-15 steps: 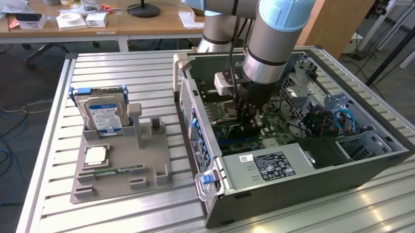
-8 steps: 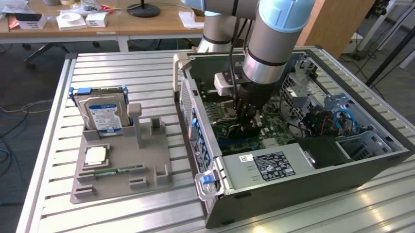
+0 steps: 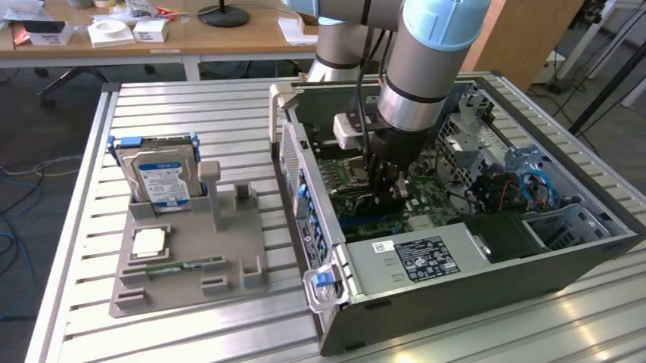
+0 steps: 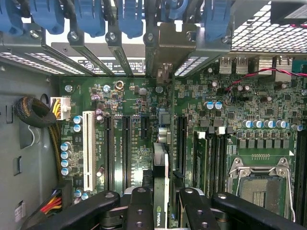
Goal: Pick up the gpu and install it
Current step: 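Insert the gpu into the slot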
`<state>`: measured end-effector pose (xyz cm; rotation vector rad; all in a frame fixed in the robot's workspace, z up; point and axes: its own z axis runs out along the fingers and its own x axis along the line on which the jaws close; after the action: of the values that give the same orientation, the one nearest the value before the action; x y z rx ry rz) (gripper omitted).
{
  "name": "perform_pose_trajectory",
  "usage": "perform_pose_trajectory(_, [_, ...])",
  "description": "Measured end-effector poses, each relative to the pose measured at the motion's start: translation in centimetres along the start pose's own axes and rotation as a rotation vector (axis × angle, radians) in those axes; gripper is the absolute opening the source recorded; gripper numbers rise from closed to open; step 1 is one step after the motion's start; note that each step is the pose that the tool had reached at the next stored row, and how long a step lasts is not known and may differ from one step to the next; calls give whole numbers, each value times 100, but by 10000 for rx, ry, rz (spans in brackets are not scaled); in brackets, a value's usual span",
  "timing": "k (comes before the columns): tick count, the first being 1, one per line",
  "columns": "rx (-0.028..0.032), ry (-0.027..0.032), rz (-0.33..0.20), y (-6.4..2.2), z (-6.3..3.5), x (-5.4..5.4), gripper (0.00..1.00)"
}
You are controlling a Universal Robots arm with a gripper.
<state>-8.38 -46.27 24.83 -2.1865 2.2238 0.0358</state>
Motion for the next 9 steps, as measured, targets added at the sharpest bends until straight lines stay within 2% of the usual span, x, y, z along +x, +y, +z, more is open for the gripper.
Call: perform_pose_trajectory(9, [1,-1,0,0,0,0,27])
